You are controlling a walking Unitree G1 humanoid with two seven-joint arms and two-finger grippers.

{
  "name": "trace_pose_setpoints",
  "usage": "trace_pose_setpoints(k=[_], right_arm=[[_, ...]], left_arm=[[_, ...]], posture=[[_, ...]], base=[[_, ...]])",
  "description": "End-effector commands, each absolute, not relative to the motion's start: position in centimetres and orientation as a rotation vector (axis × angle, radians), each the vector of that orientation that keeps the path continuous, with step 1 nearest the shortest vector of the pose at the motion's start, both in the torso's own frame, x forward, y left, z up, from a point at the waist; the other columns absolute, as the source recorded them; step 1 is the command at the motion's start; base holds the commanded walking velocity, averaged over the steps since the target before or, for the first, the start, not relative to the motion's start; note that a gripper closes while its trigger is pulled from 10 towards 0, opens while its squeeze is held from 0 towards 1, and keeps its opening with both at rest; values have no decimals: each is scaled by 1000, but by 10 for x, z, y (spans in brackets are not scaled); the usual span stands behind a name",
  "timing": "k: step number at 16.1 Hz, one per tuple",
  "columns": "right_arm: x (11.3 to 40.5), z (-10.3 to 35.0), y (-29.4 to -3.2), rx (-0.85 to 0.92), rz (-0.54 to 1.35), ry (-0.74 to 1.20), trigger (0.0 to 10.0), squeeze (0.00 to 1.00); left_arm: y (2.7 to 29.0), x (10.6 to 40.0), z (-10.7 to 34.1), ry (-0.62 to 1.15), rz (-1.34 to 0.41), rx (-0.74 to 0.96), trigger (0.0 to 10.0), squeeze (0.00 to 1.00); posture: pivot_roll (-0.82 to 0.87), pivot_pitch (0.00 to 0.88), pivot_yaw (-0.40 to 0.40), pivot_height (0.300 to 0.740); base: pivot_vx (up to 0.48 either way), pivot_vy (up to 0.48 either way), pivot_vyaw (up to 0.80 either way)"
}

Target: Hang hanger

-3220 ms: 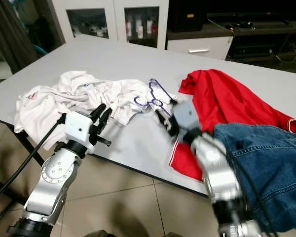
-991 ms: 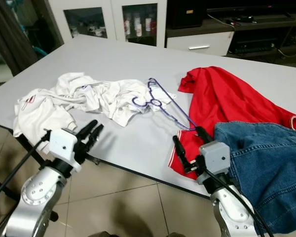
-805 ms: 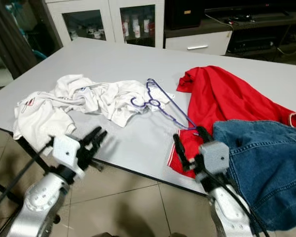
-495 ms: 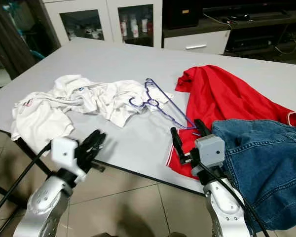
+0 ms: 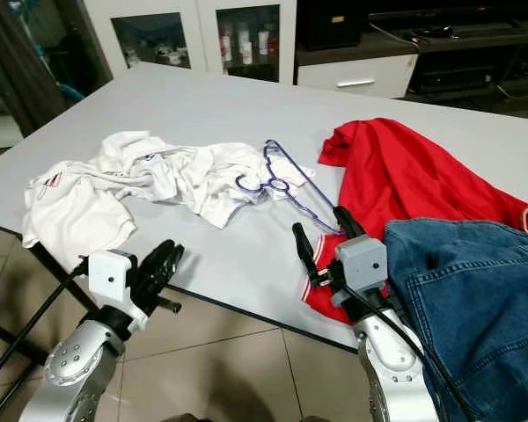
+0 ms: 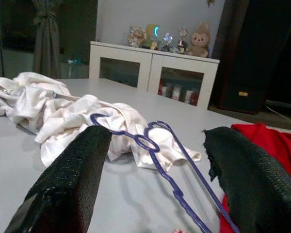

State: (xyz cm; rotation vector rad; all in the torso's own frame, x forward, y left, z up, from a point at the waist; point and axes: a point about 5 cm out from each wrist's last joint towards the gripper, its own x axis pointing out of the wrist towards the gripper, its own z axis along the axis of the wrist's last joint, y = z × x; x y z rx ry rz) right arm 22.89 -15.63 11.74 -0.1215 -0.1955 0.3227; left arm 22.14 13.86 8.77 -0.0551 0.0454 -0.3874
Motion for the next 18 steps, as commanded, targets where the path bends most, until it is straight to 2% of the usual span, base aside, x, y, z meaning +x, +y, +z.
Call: trace_pose_setpoints(k=[1, 18], right_arm=[[228, 114, -154, -130, 339, -190, 10000, 0], [241, 119, -156, -164, 376, -211, 10000, 0]], left_arm=[[138, 220, 87, 53, -402, -39, 10000, 0], [125, 230, 93, -14, -364, -37, 10000, 0]], posture=[[-17, 0, 78, 740], [-38, 0, 33, 740]], base=[[0, 0, 0], [0, 0, 0]])
